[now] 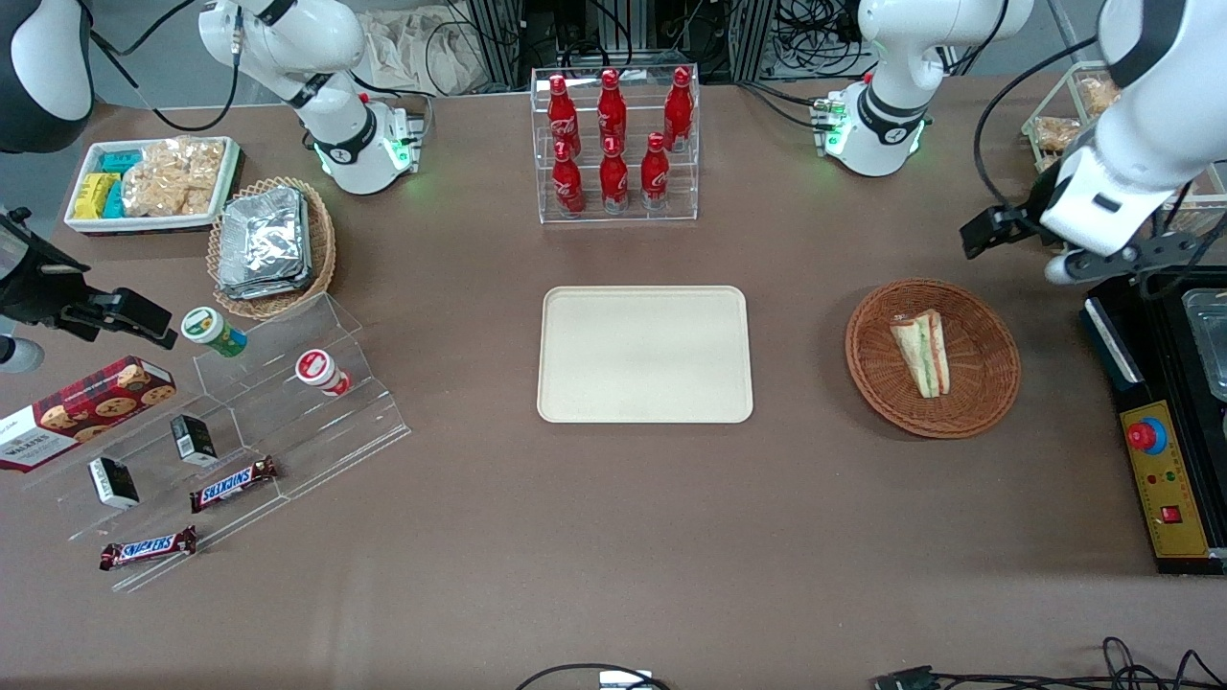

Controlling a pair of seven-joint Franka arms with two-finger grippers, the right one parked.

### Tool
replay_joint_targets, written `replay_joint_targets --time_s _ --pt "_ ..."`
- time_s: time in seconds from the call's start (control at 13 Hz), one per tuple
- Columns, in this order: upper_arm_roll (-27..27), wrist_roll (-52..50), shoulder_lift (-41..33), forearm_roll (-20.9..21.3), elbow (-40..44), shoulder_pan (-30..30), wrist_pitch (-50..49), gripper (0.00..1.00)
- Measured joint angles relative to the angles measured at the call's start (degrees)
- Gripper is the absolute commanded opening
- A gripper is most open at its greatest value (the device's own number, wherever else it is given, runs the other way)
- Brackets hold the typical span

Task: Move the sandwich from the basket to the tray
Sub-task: 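Move the left gripper down over the wrapped sandwich in the wicker basket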

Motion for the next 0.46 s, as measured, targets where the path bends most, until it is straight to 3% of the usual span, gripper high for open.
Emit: replay_joint_targets --time_s 0.46 --pt "1.9 -0.3 3.7 0.6 -22.5 0.3 31.5 1.00"
